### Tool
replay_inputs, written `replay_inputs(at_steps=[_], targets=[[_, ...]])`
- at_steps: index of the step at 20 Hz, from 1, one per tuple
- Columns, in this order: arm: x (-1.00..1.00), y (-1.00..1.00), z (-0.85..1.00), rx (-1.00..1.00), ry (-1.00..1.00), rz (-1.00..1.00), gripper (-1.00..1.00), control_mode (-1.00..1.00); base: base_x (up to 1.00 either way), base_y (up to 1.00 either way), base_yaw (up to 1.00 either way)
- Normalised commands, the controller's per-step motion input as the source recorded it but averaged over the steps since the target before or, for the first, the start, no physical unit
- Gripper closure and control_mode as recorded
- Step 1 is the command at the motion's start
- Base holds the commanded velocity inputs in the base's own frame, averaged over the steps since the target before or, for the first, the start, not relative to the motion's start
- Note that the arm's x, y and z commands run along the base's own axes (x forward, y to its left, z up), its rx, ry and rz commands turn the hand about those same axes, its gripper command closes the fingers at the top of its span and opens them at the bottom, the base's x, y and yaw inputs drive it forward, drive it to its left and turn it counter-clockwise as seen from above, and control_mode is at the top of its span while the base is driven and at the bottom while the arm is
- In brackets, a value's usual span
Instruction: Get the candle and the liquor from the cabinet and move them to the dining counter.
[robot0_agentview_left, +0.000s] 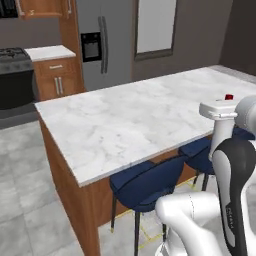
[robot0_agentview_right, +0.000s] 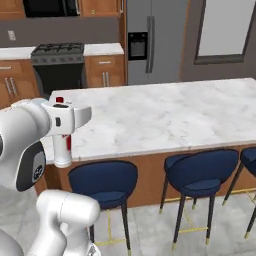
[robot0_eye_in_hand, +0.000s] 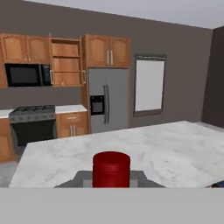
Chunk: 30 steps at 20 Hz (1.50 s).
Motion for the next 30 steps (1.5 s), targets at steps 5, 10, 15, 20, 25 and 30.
replay_inputs(at_steps=[5,10,15,20,25,30], targets=[[0.00,0.00,0.00,0.00,0.00,0.00,1.00,1.00,0.10,-1.00,0.47],[0.00,0.00,0.00,0.00,0.00,0.00,1.00,1.00,0.00,-1.00,0.34],[0.00,0.00,0.00,0.00,0.00,0.00,1.00,1.00,0.00,-1.00,0.30],[0.00,0.00,0.00,0.00,0.00,0.00,1.00,1.00,-0.01,-1.00,0.13],[0.00,0.00,0.00,0.00,0.00,0.00,1.00,1.00,-0.07,-1.00,0.07],[0.00,0.00,0.00,0.00,0.00,0.00,1.00,1.00,-0.02,-0.73,0.01]])
